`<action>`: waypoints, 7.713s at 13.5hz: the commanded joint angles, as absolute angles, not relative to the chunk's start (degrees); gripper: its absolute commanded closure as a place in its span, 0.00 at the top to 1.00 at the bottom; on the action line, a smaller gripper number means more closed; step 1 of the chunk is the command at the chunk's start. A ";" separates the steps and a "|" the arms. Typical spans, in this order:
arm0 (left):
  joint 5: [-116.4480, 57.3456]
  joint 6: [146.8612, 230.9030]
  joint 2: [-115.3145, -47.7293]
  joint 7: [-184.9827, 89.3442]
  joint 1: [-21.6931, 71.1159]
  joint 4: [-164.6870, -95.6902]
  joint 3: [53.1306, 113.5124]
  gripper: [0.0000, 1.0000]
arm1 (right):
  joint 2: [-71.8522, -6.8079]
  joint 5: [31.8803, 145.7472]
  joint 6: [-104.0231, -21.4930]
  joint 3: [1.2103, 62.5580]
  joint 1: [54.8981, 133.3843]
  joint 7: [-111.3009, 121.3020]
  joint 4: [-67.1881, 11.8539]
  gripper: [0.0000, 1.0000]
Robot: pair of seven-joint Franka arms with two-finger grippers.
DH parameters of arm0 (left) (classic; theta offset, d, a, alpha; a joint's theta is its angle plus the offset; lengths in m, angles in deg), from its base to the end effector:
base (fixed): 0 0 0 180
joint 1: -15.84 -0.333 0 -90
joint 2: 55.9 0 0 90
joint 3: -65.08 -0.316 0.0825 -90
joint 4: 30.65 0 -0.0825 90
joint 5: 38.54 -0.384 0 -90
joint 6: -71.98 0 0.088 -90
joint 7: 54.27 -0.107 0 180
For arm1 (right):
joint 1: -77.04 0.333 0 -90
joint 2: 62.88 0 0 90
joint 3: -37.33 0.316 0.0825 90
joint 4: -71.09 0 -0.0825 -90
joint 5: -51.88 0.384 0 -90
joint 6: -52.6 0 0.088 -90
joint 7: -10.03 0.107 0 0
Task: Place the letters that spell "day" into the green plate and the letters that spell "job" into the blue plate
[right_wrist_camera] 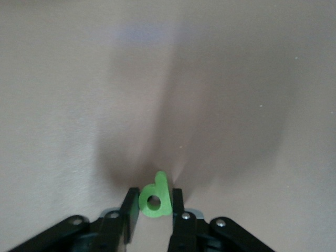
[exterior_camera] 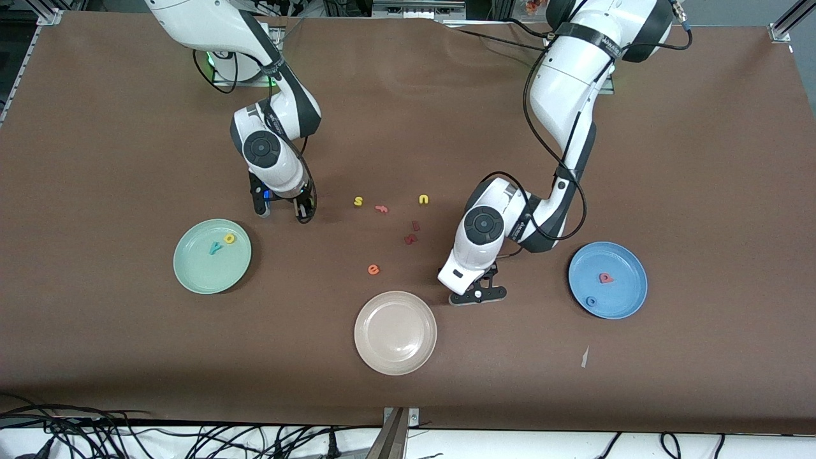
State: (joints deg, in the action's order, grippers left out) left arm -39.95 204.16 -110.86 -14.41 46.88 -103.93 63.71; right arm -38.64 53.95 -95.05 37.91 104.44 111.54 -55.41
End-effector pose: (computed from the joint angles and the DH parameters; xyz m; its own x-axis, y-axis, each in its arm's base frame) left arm 0.6531 -0.3767 0.1734 0.9856 0.1506 0.0774 0.1500 -0.9886 0.0140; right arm 0.4830 0.2561 0.1810 0.2525 -0.9675 -0.0105 -0.9658 -0.2527 0.0575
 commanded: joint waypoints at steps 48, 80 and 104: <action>-39.16 188.71 -95.19 -76.60 20.06 -110.12 64.38 1.00 | -61.48 52.85 -34.69 26.79 78.97 22.69 -16.47 1.00; -35.56 169.72 -58.10 -49.00 12.15 -121.44 68.69 1.00 | -59.19 50.91 -36.17 32.76 82.58 11.09 -17.51 1.00; -35.91 167.08 -60.65 -49.44 11.18 -119.95 68.78 1.00 | -58.75 51.09 -36.52 32.85 82.93 11.70 -16.18 1.00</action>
State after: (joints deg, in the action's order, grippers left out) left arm -36.35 167.64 -60.44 -49.40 11.32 -120.62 68.67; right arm -59.35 51.46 -36.92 32.78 82.90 11.64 -17.96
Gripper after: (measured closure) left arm 0.000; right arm 0.000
